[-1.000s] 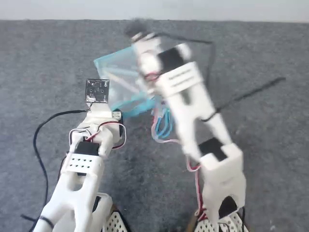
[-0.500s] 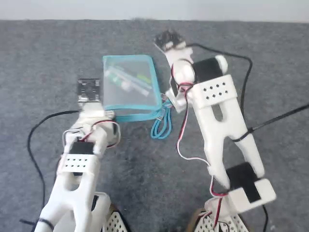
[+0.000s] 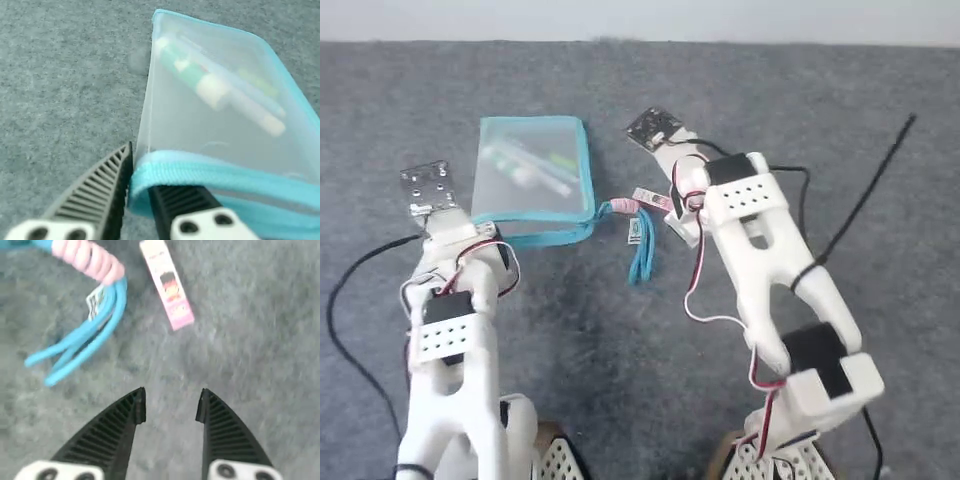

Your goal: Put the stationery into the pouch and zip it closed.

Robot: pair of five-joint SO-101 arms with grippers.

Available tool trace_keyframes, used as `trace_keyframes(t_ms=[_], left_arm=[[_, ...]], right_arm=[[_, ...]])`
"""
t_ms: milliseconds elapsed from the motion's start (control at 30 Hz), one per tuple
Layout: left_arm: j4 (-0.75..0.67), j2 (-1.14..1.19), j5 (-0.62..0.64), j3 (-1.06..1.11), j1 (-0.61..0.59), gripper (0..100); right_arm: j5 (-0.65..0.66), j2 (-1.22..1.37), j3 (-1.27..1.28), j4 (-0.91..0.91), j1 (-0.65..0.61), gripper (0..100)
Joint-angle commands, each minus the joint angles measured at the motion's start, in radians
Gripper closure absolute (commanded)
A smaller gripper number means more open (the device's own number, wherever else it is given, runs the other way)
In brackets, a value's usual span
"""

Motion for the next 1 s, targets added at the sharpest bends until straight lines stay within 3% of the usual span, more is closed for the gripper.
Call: trace_keyframes(t_ms=[0,267,667,967], left_arm=[[-0.015,-0.021,0.005,-0.061,-0.014,99],[-0.012,-0.017,0.003,-0.053,0.018,99],[-0.014,-0.021,0.000,-0.044,0.035,99],[-0.014,-0.018,-0.002,-0.044,0.074,99]], right_arm=[[0.052,0.041,-0.006,-0.108,-0.041,82.8],[0.106,0.139,-0.035,-0.205,-0.102,82.8],[0.098,0.398,-0.287,-0.199,-0.033,83.1],[0.098,0.289,-0.301,-0.064,-0.044,82.7]])
